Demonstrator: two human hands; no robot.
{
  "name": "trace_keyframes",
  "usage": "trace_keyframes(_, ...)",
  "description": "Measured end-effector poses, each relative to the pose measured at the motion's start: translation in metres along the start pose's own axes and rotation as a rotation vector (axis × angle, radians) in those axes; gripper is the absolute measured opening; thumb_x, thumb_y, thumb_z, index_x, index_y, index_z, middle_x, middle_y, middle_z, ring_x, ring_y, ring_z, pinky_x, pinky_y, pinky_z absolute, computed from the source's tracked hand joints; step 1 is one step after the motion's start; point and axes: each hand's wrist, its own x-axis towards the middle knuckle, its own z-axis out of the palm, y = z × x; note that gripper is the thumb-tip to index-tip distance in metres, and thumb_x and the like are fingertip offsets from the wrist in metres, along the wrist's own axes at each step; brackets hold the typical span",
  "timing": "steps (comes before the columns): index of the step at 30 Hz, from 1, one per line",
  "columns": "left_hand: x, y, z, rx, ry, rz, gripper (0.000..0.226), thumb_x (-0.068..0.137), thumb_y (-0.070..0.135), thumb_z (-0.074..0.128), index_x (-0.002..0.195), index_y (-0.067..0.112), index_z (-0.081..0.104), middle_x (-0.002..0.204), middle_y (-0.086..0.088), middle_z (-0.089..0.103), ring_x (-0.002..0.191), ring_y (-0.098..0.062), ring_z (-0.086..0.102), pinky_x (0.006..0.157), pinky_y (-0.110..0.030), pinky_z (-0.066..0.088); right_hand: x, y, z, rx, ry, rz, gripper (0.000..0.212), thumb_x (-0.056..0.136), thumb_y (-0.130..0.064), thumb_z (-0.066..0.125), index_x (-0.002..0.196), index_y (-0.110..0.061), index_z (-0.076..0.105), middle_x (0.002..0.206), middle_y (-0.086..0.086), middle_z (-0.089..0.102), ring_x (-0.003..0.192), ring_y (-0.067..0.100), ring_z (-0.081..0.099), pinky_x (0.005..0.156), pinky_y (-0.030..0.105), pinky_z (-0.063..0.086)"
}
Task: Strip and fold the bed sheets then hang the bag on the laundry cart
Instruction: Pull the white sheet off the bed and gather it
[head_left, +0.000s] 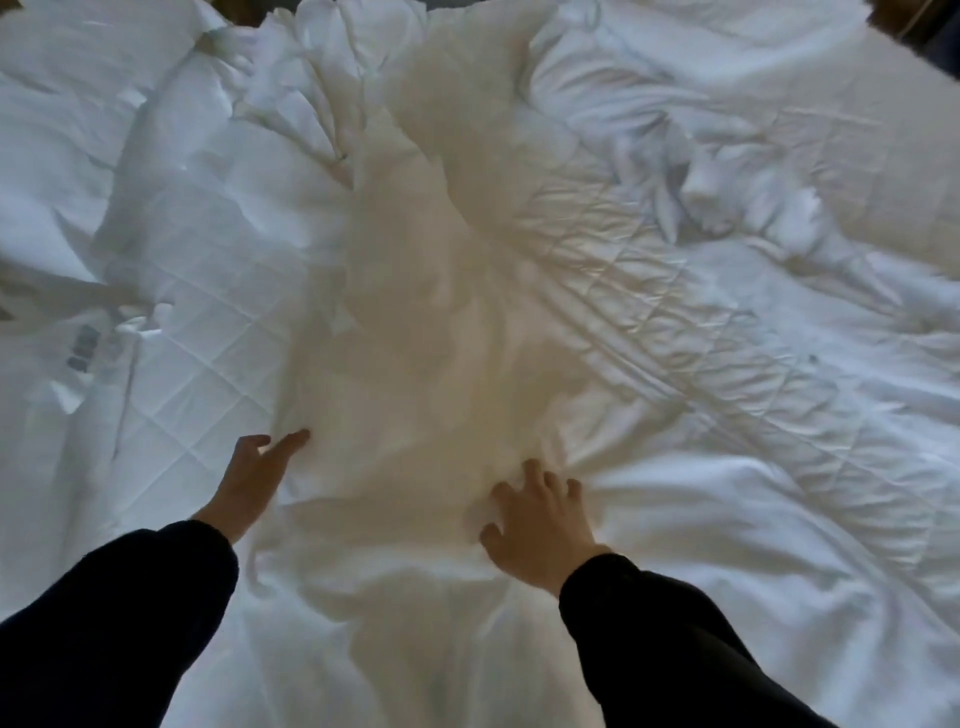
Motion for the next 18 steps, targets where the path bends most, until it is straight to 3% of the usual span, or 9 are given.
trace_keyframes(2, 0.03, 0.005, 0.004, -0.033, 0.054, 0.017, 0.068, 0.075, 0.062, 0.068, 0.123, 0.017, 0.05, 0.109, -0.012, 0.064, 0.095, -0.033, 0.062, 0.082, -0.045, 0.049, 0.015, -0.009, -0.005, 0.059, 0.046, -0.014, 0.049, 0.09, -0.046, 0.043, 0.135, -0.025, 0.044, 0.15, 0.013, 0.02, 0.136, 0.029, 0.027, 0.11, 0.047, 0.021)
trace_keyframes(5, 0.055, 0.023, 0.011, 0.037, 0.057, 0.09, 0.059, 0.072, 0.069, 0.061, 0.11, 0.025, 0.06, 0.093, -0.007, 0.071, 0.085, -0.03, 0.066, 0.074, -0.043, 0.053, 0.039, -0.026, -0.003, 0.069, 0.058, -0.056, 0.054, 0.094, -0.043, 0.043, 0.144, -0.027, 0.031, 0.16, 0.009, -0.001, 0.146, 0.026, 0.006, 0.115, 0.046, 0.014)
trace_keyframes(8, 0.065, 0.042, 0.02, 0.159, 0.071, 0.245, 0.053, 0.086, 0.051, 0.061, 0.131, 0.023, 0.053, 0.119, -0.011, 0.063, 0.107, -0.029, 0.059, 0.091, -0.037, 0.045, 0.063, -0.038, 0.0, 0.062, 0.047, -0.06, 0.066, 0.095, -0.045, 0.044, 0.151, -0.033, 0.011, 0.16, 0.004, -0.01, 0.147, 0.026, -0.003, 0.115, 0.049, 0.01)
trace_keyframes(11, 0.065, 0.043, 0.023, 0.409, -0.046, 0.401, 0.074, 0.079, 0.059, 0.058, 0.143, 0.031, 0.036, 0.122, -0.001, 0.058, 0.116, -0.022, 0.055, 0.099, -0.038, 0.044, 0.081, -0.042, 0.004, 0.04, -0.06, -0.062, 0.074, 0.09, -0.052, 0.048, 0.15, -0.038, 0.007, 0.16, 0.002, -0.008, 0.147, 0.025, -0.003, 0.113, 0.055, 0.006)
trace_keyframes(13, 0.063, 0.037, 0.023, 0.499, -0.11, 0.382, 0.072, 0.078, 0.054, 0.058, 0.143, 0.031, 0.038, 0.12, 0.002, 0.056, 0.113, -0.019, 0.055, 0.097, -0.034, 0.045, 0.084, -0.04, 0.007, 0.027, -0.132, -0.069, 0.079, 0.086, -0.056, 0.052, 0.149, -0.039, 0.009, 0.16, 0.003, -0.008, 0.147, 0.026, -0.005, 0.112, 0.058, 0.004)
trace_keyframes(18, 0.054, 0.041, 0.033, 0.512, -0.086, 0.346, 0.031, 0.084, 0.021, 0.062, 0.115, 0.016, 0.062, 0.107, -0.005, 0.062, 0.1, -0.027, 0.062, 0.08, -0.028, 0.048, 0.092, -0.039, 0.009, -0.003, -0.225, -0.087, 0.085, 0.081, -0.053, 0.058, 0.149, -0.039, 0.01, 0.16, 0.007, -0.01, 0.147, 0.03, -0.007, 0.111, 0.061, 0.002)
